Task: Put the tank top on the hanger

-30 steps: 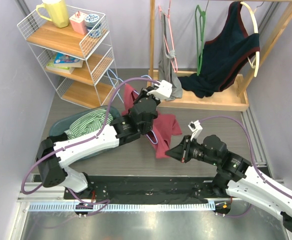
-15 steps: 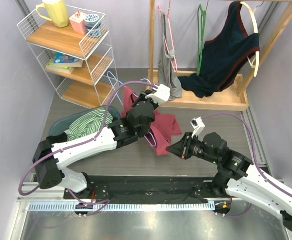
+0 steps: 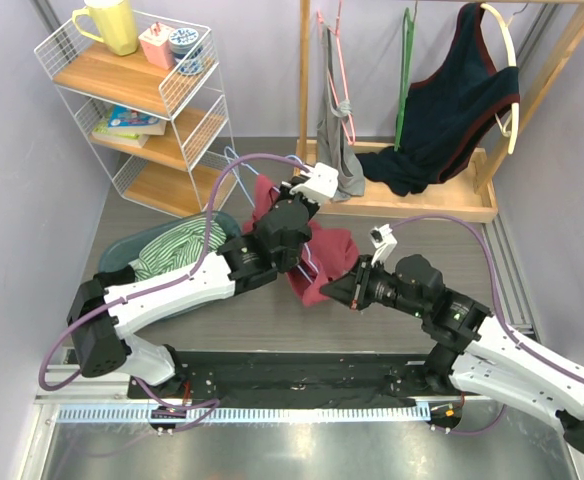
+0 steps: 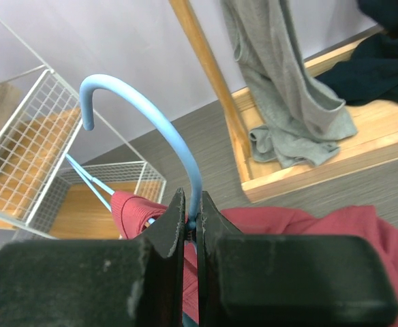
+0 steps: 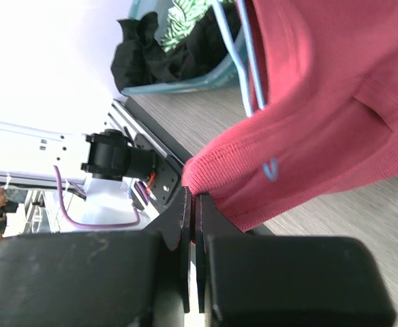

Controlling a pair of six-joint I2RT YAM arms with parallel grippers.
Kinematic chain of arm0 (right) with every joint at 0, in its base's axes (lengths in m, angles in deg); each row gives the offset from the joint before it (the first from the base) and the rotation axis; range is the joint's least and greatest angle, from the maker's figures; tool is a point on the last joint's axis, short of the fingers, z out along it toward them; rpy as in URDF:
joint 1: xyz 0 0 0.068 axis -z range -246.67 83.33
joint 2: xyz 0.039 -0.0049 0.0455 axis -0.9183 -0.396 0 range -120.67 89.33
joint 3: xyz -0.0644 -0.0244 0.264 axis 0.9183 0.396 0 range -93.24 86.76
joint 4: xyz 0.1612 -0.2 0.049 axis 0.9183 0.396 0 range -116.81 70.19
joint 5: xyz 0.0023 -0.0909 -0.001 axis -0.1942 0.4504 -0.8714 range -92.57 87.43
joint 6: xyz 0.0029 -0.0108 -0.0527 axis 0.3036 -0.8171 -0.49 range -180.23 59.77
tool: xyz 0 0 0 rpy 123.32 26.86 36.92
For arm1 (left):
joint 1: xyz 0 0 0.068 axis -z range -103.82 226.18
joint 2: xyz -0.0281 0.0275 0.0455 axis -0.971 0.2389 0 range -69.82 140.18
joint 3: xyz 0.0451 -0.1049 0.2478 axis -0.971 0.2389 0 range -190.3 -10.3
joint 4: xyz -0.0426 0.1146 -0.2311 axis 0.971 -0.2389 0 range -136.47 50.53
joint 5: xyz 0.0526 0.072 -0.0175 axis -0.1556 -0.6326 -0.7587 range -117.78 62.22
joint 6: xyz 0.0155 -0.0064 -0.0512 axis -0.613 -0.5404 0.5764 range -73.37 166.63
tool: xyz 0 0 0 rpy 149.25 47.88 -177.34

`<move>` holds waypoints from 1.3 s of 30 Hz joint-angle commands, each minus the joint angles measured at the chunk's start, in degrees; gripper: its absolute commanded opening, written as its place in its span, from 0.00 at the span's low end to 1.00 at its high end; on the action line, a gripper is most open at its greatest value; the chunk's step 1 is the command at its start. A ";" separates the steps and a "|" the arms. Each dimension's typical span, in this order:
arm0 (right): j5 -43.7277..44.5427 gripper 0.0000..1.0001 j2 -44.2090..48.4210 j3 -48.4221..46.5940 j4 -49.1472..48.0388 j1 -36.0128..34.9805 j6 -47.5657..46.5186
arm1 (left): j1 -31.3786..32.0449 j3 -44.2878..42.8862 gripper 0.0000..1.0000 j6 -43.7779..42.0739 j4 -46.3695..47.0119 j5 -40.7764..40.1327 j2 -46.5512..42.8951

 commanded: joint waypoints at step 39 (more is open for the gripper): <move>6.84 0.78 -1.23 -16.36 11.97 -0.30 -11.76 | -1.84 -1.42 0.00 21.32 -8.43 13.33 -5.48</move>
